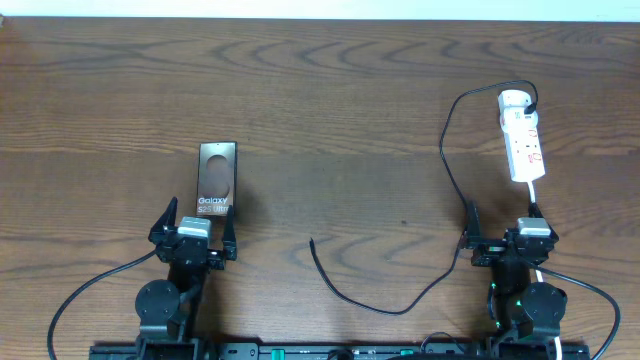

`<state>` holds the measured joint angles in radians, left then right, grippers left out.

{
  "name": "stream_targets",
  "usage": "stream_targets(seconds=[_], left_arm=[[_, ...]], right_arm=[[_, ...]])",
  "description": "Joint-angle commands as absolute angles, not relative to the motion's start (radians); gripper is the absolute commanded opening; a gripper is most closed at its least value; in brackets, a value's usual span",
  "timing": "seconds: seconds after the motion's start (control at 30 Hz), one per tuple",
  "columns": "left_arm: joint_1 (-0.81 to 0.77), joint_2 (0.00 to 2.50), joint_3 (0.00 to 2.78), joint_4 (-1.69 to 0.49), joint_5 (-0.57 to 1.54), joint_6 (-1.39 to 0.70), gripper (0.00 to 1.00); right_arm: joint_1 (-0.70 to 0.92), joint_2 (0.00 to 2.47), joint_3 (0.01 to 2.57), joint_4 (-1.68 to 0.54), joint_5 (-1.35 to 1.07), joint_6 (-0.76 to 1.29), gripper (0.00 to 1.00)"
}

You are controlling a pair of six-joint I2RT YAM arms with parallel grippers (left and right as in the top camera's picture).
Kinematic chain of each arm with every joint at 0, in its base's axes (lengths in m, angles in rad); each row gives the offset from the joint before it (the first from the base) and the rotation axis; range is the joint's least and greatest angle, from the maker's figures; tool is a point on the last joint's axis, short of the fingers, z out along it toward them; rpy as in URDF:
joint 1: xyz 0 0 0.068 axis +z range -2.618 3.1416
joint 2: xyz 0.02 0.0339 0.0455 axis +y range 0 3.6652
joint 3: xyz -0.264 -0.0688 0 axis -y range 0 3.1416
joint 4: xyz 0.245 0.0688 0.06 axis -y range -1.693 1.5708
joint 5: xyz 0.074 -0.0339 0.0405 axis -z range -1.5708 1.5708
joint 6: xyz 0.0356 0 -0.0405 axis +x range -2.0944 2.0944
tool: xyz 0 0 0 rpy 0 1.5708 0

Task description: Plug charger to phone and switch on socket

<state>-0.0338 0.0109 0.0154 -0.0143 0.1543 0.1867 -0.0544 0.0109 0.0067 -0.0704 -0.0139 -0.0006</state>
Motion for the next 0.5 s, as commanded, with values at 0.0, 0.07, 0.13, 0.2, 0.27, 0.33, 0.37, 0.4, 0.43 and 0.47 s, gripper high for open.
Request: stream_targets(seconds=[0.0,0.07,0.13,0.2,0.27,0.33,0.37,0.4,0.43,0.47], left_arm=[[-0.034,0.004,0.005,-0.044,0.188,0.152,0.88],[-0.034,0.004,0.006,-0.028,0.226,0.152,0.88],[-0.034,0.004,0.019,-0.022,0.251,0.145,0.88],[-0.034,0.004,0.051,-0.021,0.251,0.118,0.88],[-0.034,0.011,0.097,-0.022,0.250,0.106,0.88],[-0.033,0.051,0.176,-0.023,0.209,0.056,0.88],[-0.033,0.083,0.219,-0.031,0.194,0.036,0.88],[-0.031,0.127,0.270,-0.050,0.190,0.024,0.88],[-0.027,0.192,0.340,-0.082,0.190,0.024,0.88],[-0.024,0.282,0.431,-0.133,0.190,0.024,0.88]], right_arm=[[-0.058,0.007,0.006,-0.075,-0.010,0.007,0.99],[-0.058,0.007,0.006,-0.075,-0.010,0.007,0.99],[-0.058,0.007,0.006,-0.075,-0.010,0.007,0.99],[-0.058,0.007,0.006,-0.075,-0.010,0.007,0.99],[-0.058,0.007,0.006,-0.075,-0.010,0.007,0.99],[-0.058,0.007,0.006,-0.075,-0.010,0.007,0.99],[-0.058,0.007,0.006,-0.075,-0.010,0.007,0.99],[-0.058,0.007,0.006,-0.075,-0.010,0.007,0.99],[-0.058,0.007,0.006,-0.075,-0.010,0.007,0.99],[-0.058,0.007,0.006,-0.075,-0.010,0.007,0.99]])
